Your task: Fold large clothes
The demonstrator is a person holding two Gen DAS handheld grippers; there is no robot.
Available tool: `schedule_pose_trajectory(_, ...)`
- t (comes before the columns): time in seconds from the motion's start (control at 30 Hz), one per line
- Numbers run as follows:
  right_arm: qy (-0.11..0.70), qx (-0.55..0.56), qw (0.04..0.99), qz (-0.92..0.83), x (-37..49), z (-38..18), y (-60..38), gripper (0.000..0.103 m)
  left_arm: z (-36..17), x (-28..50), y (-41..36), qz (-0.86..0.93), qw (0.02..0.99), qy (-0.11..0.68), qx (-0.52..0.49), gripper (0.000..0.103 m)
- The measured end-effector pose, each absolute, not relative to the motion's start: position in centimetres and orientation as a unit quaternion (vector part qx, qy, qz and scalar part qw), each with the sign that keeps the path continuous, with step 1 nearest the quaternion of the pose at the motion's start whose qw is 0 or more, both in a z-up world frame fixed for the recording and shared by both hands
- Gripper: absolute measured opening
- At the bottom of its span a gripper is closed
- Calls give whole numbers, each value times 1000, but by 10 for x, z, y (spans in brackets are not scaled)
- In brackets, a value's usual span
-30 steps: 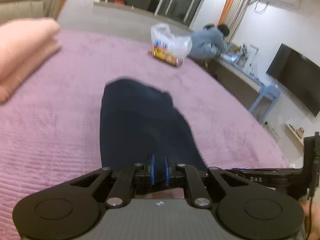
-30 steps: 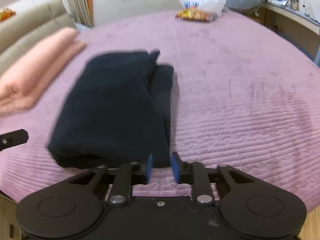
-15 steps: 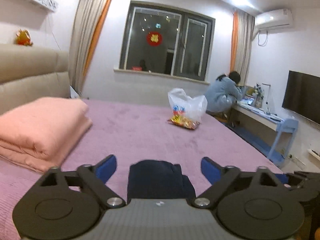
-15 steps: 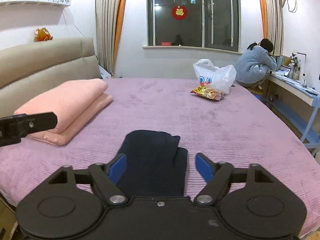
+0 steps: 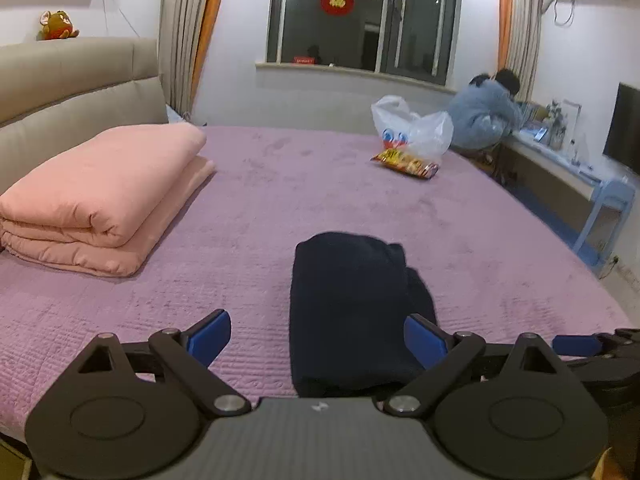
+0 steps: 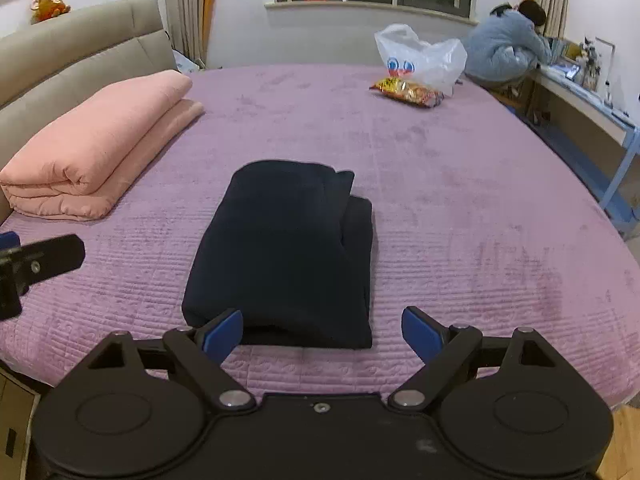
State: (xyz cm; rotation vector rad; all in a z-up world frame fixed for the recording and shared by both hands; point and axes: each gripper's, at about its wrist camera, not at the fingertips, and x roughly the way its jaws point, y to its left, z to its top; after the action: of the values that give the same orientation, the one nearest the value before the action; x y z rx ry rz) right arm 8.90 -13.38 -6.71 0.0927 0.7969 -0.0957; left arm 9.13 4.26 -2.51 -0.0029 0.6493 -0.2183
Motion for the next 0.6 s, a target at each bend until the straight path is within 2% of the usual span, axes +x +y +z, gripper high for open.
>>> schedule_pose_trajectory(0.6,408,50,911,-45,83,-78,-138,102,-44,101,34,-96,932,349,11,93)
